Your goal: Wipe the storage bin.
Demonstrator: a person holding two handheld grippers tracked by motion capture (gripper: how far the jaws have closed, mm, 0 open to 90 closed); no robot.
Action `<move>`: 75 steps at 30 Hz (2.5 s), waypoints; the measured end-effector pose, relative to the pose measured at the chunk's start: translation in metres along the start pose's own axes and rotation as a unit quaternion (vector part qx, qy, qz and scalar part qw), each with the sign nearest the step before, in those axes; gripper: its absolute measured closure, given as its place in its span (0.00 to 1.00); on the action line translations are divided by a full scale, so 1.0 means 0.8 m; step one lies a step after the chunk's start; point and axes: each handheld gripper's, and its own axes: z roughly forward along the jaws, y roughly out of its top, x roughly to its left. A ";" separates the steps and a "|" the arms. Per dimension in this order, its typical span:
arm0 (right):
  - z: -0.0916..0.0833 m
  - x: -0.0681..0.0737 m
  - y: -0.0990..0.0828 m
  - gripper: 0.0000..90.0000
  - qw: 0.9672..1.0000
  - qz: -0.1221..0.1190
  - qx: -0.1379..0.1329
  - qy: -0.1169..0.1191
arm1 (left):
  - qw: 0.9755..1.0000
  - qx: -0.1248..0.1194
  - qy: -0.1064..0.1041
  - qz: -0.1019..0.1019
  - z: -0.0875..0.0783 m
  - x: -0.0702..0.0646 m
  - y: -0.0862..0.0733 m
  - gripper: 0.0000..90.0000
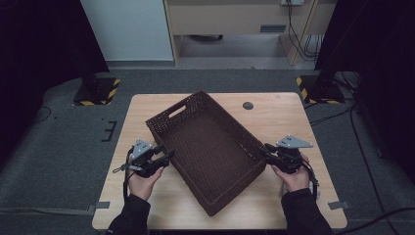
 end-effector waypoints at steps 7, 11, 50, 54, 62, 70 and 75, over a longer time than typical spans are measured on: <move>0.003 -0.004 0.009 0.74 1.000 -0.008 -0.005 -0.004 | 1.000 0.001 0.008 0.002 0.006 0.004 0.003 0.54; 0.011 -0.007 0.008 0.76 1.000 -0.009 0.006 0.000 | 1.000 -0.003 0.014 0.002 0.014 0.009 0.005 0.55; 0.008 0.023 0.008 0.89 0.999 -0.021 -0.004 0.032 | 1.000 0.015 0.020 0.012 0.017 0.000 0.003 0.50; 0.003 0.031 0.005 0.88 0.999 -0.019 -0.004 0.035 | 1.000 0.020 0.014 0.015 0.010 -0.007 -0.001 0.47; -0.003 0.041 0.004 0.83 0.999 -0.030 -0.005 0.039 | 0.999 0.026 0.020 0.017 0.013 -0.010 -0.004 0.47; 0.006 0.034 0.019 0.74 0.999 -0.023 -0.032 0.036 | 0.999 0.032 0.025 0.023 0.026 0.001 0.001 0.54; 0.023 0.037 0.015 0.76 0.998 -0.022 -0.025 0.046 | 0.999 0.027 0.024 0.020 0.030 0.008 0.001 0.56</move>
